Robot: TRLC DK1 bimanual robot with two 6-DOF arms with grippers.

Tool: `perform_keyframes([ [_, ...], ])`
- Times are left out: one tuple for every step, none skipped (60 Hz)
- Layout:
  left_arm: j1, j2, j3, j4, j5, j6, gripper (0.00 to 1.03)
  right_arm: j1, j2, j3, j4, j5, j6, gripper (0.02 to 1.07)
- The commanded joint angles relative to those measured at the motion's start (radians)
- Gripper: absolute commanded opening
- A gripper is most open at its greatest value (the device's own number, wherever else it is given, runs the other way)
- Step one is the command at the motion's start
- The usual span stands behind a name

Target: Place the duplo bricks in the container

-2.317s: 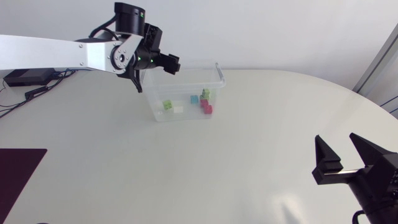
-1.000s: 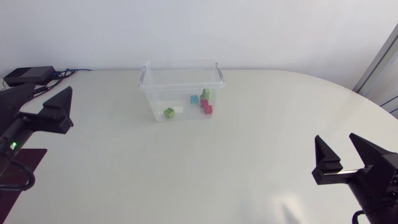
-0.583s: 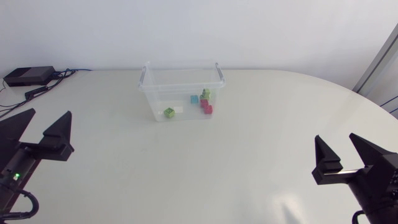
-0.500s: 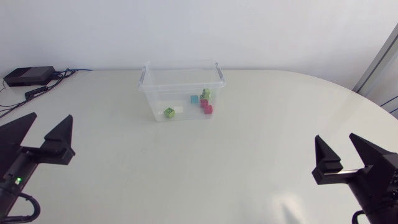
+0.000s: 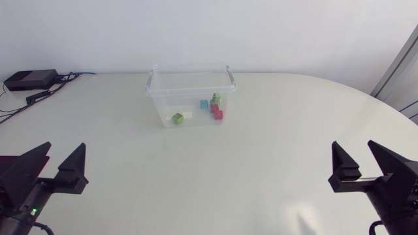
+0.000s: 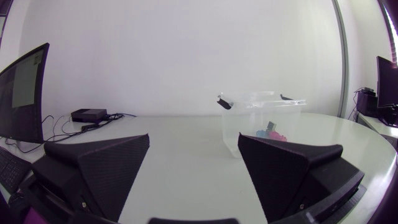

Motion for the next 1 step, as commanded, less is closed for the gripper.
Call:
perform_keyframes([
  [-0.008, -0.013, -0.020, 0.002, -0.006, -0.025, 1.00, 0.008, -0.004, -0.026, 0.001, 0.003, 0.026, 1.03],
])
